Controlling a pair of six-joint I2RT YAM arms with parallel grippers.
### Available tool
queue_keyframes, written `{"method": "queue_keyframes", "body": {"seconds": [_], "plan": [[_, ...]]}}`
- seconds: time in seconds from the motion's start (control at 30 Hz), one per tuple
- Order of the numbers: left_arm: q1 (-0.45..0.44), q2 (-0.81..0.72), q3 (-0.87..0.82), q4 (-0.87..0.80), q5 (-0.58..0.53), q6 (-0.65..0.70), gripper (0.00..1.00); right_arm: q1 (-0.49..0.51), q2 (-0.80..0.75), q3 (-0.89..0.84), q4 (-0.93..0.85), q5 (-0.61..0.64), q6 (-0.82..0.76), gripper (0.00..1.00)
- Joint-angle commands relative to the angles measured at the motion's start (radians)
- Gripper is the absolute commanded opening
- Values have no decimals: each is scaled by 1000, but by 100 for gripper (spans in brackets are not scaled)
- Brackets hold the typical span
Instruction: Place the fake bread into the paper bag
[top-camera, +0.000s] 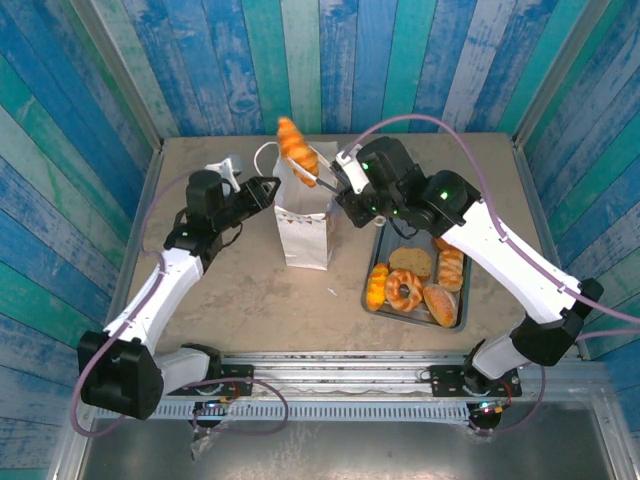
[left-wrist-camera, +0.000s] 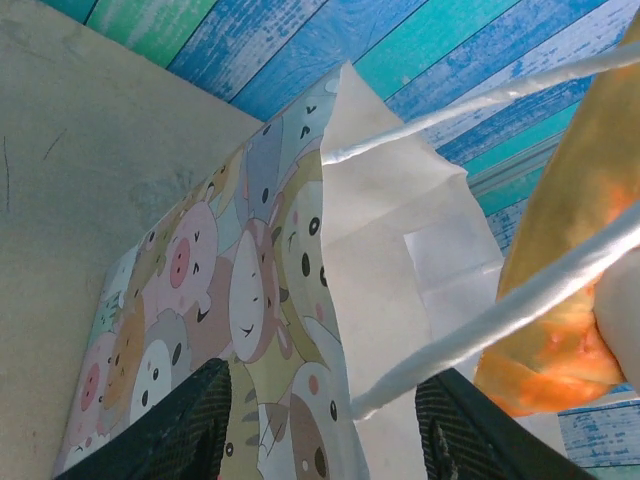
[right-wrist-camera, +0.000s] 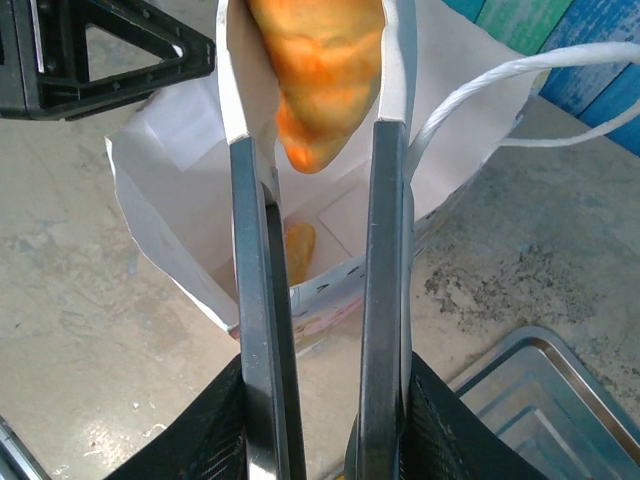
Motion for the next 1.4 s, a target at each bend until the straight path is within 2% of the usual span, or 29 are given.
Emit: {"method": "queue_keyframes", "body": {"seconds": [0.0,0.3,0.47,0.6,1.1,1.37], "plan": [[-3,25,27,-4,22,35,51,7,-1,10,-14,33,-9,36],[-3,34,27,-10,8,36,40,8,22,17,-74,50,-11,37],[-3,26,29,-28,-10,50,38,7,29,25,-111,67,-19,38],[-4,25,29,-31,-11,53,31,8,50,41,-148,101,-16,42],[-3,20,34,-34,-8,62,31,8,106,122,-180,84,-21,57],[-3,22,36,-31,11,72,35,7,109,182,-166,51,-9,56]]}}
